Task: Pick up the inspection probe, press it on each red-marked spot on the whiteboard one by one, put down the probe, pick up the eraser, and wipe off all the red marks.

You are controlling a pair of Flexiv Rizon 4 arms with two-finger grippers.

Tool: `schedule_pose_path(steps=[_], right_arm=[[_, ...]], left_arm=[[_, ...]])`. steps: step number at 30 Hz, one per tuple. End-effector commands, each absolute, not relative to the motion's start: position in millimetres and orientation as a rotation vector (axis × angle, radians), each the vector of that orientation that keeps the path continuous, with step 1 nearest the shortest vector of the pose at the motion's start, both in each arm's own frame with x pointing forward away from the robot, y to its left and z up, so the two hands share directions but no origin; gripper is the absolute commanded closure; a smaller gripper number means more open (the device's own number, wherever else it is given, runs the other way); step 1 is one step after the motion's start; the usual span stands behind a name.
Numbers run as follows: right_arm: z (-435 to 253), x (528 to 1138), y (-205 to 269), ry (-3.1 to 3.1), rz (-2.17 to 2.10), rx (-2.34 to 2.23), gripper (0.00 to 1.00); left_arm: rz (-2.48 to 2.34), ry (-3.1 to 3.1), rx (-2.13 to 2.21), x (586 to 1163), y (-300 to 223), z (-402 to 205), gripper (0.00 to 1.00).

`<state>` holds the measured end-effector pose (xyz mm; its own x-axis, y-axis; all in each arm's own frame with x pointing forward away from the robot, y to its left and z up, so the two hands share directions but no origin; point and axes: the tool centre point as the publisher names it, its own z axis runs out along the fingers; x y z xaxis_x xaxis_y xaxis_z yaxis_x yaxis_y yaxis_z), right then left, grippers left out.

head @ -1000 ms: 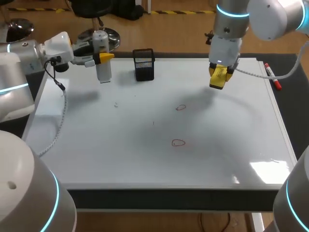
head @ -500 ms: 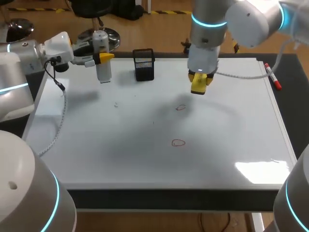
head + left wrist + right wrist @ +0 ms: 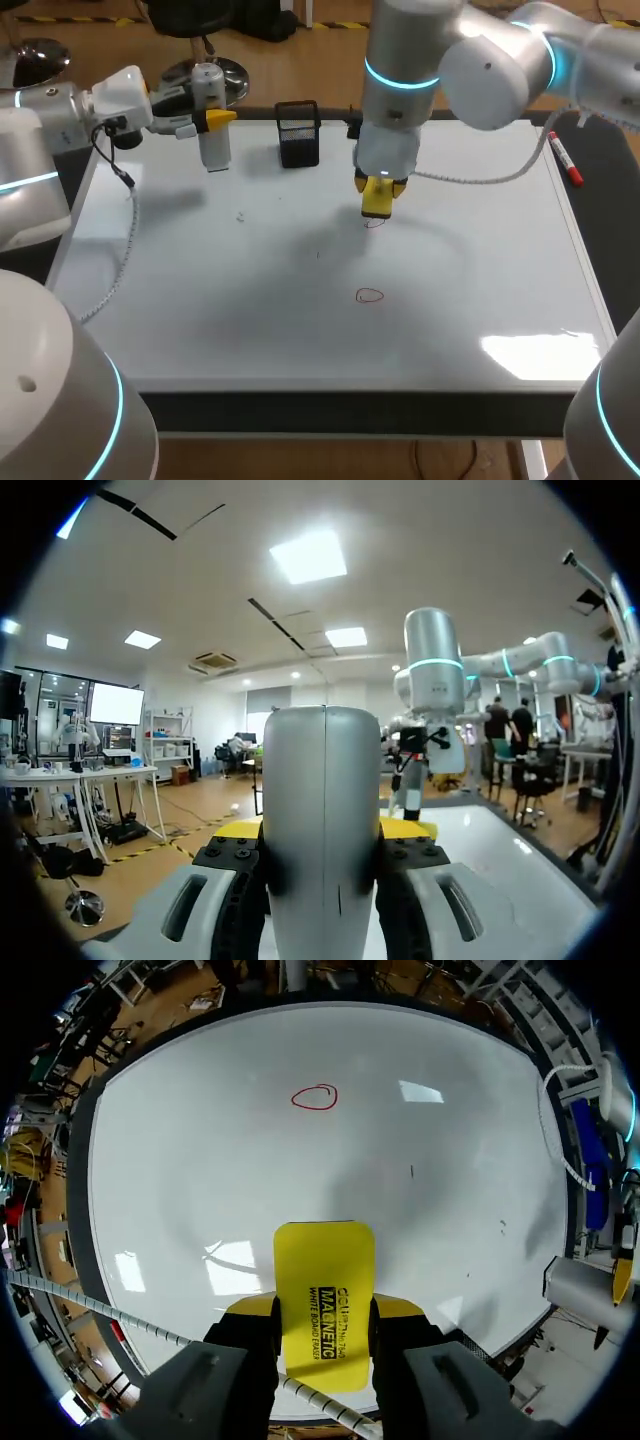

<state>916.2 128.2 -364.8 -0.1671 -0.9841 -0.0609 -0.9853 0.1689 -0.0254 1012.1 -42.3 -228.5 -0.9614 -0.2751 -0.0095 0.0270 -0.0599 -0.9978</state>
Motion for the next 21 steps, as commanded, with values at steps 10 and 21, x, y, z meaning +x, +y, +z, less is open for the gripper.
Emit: schedule_pose_path(steps=[10, 21], right_arm=[[-394, 912, 152, 2.303, 0.115, -2.086, 1.0], [-411, 910, 154, 2.304, 0.13, -2.116, 1.0]], left_arm=[[-2.129, 1.996, -0.27, 1012, -43, -228, 1.0], [-2.129, 1.996, -0.27, 1012, -43, -228, 1.0]])
